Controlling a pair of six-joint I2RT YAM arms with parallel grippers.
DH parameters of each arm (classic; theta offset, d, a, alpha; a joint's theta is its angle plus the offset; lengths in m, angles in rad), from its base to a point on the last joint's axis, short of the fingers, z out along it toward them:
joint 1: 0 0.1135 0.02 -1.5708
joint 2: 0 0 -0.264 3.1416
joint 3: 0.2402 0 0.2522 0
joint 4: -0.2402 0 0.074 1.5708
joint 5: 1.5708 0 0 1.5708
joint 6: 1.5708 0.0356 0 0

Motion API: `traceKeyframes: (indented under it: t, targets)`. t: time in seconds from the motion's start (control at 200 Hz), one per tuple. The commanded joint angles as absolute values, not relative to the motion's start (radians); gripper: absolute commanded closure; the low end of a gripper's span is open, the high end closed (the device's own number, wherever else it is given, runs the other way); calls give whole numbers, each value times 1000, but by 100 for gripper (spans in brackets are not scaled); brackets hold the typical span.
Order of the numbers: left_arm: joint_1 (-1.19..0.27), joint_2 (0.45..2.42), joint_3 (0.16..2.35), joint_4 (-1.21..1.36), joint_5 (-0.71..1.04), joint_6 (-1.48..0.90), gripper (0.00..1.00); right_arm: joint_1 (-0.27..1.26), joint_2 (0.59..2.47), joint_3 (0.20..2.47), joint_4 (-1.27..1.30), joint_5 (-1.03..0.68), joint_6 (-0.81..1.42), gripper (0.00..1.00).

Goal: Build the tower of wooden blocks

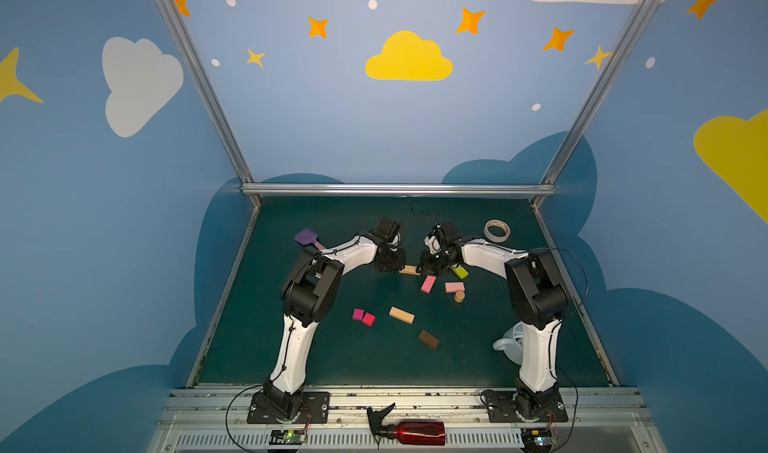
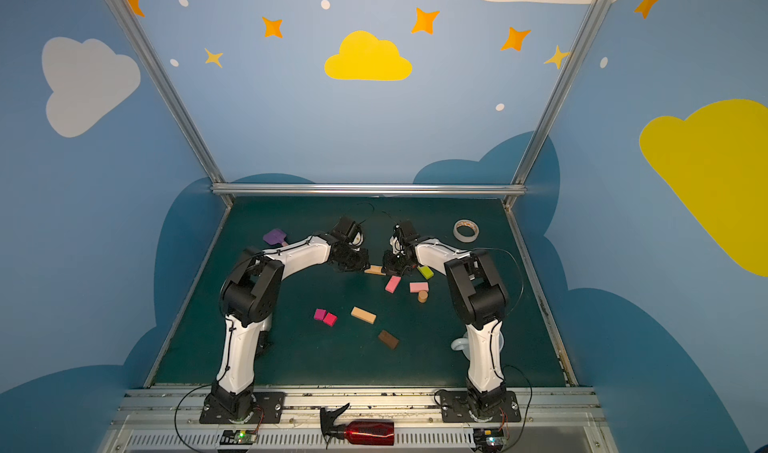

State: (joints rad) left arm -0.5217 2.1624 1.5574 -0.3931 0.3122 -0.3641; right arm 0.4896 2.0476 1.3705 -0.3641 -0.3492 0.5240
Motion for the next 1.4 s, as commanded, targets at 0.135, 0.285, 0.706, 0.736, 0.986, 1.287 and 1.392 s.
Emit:
traceKeyframes:
  t: [0.135, 0.285, 0.706, 0.736, 0.986, 1.287, 1.392]
  targets:
    - [-520, 2142, 1538, -457, 274, -365, 81, 491, 2099, 1421, -380, -368, 525, 81]
    - [-519, 2129, 1531, -467, 247, -367, 81, 491, 2112, 1443, -391, -374, 519, 81]
    - [-515, 2131, 1545, -489, 178, -360, 80, 516, 2106, 1439, -390, -388, 540, 82]
    - [-516, 2131, 1548, -490, 177, -360, 80, 519, 2105, 1438, -391, -387, 541, 82]
    - [-514, 2130, 1548, -499, 170, -354, 80, 522, 2105, 1446, -402, -379, 539, 81]
    - [-508, 2127, 1542, -498, 167, -367, 74, 525, 2102, 1446, -402, -379, 535, 79]
    - [-506, 2120, 1538, -497, 166, -372, 71, 526, 2095, 1441, -402, -372, 535, 75]
